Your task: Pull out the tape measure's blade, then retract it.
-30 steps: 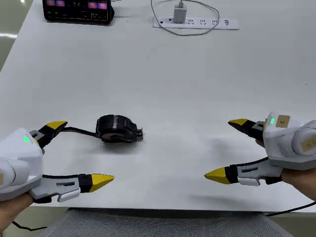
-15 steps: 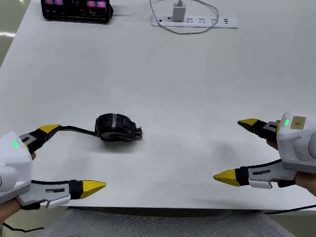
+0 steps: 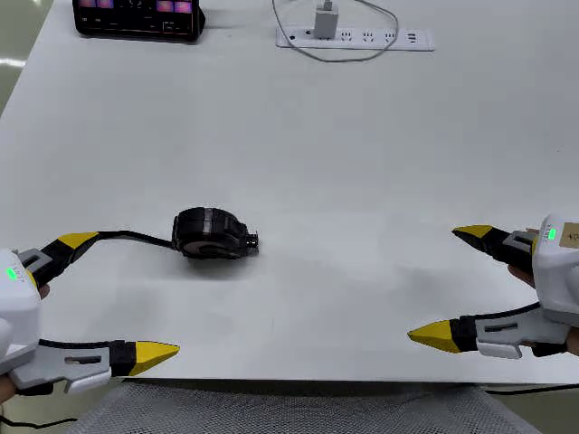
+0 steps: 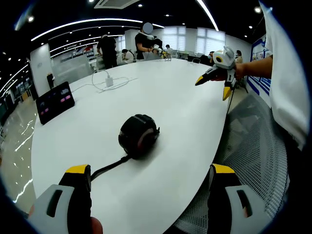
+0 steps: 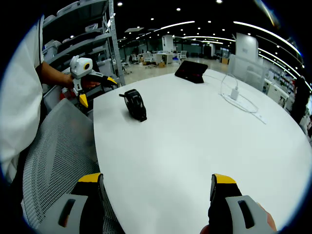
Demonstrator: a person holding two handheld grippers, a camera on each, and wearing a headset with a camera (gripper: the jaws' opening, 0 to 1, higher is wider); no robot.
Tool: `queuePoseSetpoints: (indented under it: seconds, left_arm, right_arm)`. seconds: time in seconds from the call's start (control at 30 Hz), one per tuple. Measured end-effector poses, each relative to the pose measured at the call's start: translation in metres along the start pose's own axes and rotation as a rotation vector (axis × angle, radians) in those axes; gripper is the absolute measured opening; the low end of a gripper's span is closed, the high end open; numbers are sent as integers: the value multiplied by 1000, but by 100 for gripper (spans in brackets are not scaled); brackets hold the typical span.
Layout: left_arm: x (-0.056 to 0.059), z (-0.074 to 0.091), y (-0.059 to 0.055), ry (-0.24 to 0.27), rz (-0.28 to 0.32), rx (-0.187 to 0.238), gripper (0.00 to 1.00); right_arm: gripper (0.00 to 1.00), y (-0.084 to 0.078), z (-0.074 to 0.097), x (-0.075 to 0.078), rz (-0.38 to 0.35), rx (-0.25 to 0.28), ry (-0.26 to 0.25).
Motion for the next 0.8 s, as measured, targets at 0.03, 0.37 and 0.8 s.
queuePoseSetpoints:
  seconds: [0.03,0.37,0.8]
  left_arm:
    - [0,1,-1,-2,-2,-1,99]
    - [2,7,-6,-15,26,-7,99]
    - [0,9,-8,-15,31,-5,99]
  right_arm:
    - [90,-1,1,0,-2,0,0]
    - [90,-10,8,0,-13,-16,-6]
    - [90,-13,10,0,-17,-21,-5]
Point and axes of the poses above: the centre of the closed fingertips' face, and the gripper's own axes: z roughly backward along the fingers, x roughly to its right, y roughly out of its top, the point moved 5 cm from there along z, roughly backward along the fingers, and after that the axes turned 6 degrees about -z, right-handed, at the moved point
